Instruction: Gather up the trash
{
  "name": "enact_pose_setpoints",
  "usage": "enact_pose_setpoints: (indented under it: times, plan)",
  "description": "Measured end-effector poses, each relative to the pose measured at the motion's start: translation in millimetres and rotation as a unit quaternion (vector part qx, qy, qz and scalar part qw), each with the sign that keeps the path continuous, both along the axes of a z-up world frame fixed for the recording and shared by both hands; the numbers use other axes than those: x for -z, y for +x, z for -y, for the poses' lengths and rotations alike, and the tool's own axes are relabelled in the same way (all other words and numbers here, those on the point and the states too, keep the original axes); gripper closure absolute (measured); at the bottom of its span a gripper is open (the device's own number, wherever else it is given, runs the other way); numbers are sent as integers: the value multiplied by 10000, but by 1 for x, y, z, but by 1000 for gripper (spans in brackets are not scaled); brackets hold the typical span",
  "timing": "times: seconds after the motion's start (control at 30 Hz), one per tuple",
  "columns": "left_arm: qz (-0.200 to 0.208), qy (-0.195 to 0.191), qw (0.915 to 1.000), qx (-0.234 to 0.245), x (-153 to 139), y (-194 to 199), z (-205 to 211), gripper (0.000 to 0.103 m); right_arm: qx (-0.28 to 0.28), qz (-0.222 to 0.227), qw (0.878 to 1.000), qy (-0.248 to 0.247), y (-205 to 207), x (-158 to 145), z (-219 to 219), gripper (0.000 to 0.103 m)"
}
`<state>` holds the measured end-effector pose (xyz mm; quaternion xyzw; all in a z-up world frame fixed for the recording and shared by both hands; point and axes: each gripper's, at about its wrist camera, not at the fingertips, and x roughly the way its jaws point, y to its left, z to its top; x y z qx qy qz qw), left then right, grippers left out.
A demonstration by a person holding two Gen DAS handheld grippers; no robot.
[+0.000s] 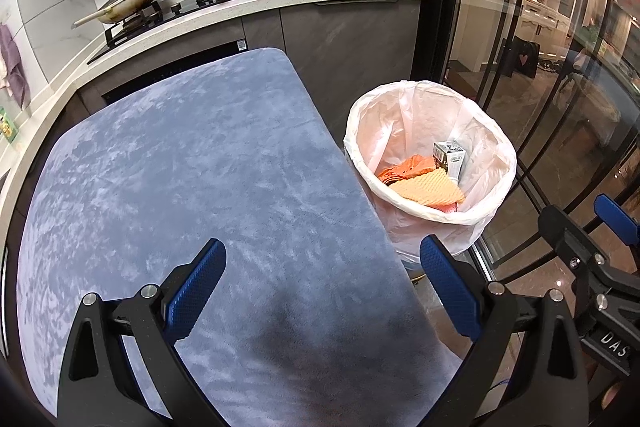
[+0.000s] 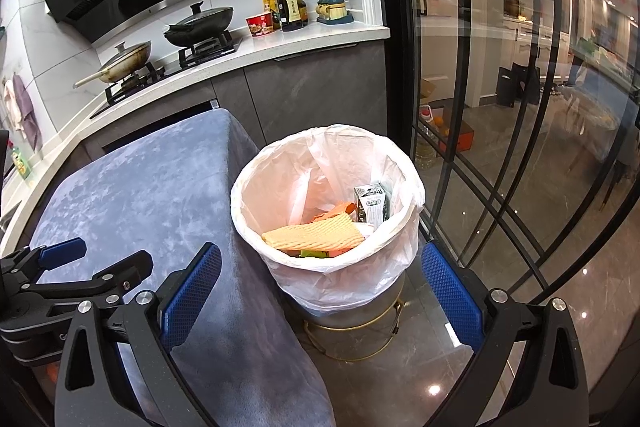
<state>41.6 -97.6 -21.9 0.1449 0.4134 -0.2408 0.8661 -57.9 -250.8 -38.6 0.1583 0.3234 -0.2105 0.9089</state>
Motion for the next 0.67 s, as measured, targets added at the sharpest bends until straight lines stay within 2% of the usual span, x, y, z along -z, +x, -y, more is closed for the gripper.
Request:
enact_pose_setpoints:
  times: [0.67]
  plan:
    - [4, -55, 9999, 124, 5, 15, 17, 10, 64, -54, 10000, 44, 6, 6, 11, 6]
